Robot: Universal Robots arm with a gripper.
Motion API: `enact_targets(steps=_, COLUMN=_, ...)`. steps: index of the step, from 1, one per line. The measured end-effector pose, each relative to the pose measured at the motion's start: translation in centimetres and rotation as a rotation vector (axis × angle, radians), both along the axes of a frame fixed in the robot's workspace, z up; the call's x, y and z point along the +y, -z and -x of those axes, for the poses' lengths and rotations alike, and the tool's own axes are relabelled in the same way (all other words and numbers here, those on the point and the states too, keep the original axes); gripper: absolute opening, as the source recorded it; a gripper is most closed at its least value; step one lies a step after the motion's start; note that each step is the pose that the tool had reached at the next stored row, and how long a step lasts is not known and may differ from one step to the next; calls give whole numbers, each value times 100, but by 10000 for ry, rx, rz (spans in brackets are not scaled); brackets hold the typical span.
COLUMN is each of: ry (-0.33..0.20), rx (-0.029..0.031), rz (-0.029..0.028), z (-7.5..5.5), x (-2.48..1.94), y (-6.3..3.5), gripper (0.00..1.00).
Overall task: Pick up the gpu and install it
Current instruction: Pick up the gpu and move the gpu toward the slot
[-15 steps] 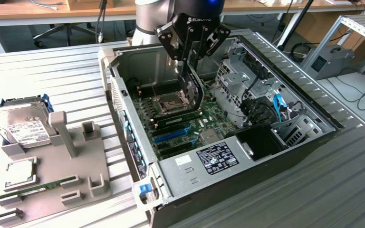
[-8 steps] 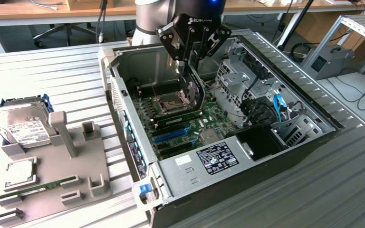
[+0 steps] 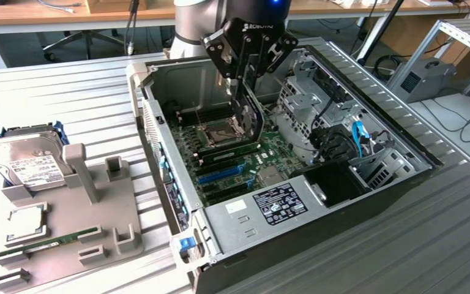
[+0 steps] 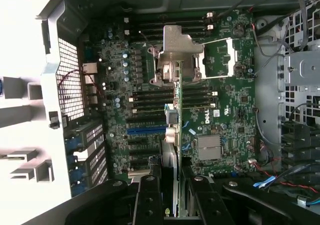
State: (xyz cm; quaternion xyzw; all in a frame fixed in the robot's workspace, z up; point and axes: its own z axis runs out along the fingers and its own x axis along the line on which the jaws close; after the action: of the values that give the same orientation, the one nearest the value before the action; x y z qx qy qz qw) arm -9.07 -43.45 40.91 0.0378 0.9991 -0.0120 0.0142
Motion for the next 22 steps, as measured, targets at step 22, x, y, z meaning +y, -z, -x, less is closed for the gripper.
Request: enact_targets(steps=22, ry=0, rx=0, rz=170, z=-65, x=51, y=39, gripper=26)
